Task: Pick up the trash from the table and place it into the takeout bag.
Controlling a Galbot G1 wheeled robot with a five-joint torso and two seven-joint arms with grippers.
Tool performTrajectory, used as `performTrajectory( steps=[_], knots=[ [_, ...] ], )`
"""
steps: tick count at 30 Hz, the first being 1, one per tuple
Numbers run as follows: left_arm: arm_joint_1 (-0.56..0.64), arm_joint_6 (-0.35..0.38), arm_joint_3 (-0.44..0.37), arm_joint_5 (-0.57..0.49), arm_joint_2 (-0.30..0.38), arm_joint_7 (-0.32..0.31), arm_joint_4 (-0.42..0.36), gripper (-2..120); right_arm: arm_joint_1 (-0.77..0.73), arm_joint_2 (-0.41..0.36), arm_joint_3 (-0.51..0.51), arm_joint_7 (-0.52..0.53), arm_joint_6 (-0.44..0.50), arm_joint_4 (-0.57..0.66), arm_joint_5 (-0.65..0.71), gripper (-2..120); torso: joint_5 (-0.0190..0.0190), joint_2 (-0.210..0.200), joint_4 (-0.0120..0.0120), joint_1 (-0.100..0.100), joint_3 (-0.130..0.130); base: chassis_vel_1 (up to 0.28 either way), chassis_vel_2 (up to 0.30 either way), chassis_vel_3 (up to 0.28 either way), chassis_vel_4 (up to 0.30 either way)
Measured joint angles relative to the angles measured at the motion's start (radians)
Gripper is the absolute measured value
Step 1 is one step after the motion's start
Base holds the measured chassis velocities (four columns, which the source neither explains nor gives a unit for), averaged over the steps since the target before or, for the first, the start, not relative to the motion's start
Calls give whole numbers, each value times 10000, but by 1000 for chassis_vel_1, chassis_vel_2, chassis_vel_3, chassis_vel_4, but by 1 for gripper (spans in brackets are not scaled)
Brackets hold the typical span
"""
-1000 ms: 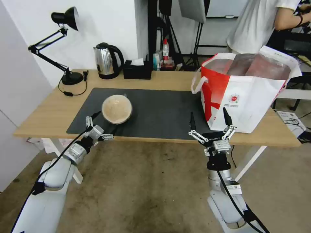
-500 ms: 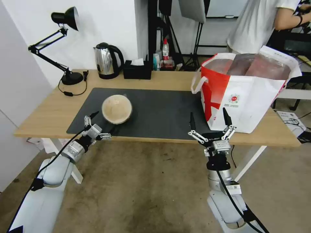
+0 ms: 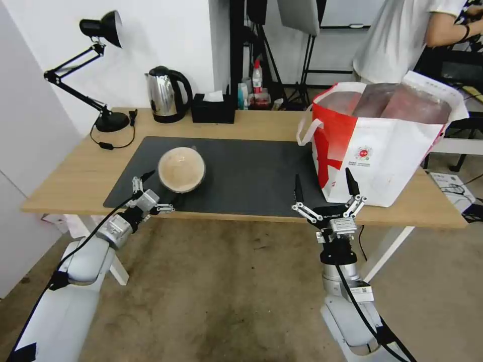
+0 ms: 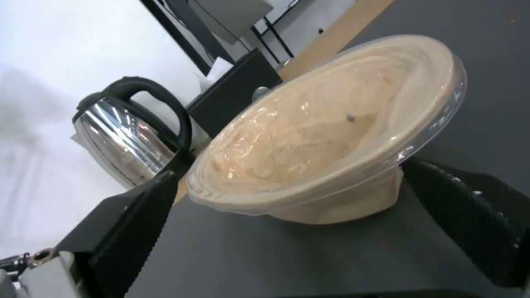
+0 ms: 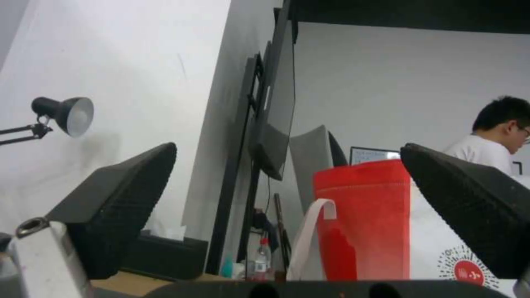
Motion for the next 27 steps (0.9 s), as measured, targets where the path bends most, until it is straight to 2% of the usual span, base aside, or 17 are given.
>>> performTrajectory(
  steps=[27],
  knots=[
    [-476, 59, 578, 40, 46, -6, 248, 100, 72, 9, 32, 7, 3, -40, 25, 100, 0, 0, 0, 0, 0, 0, 0, 0, 0]
  ],
)
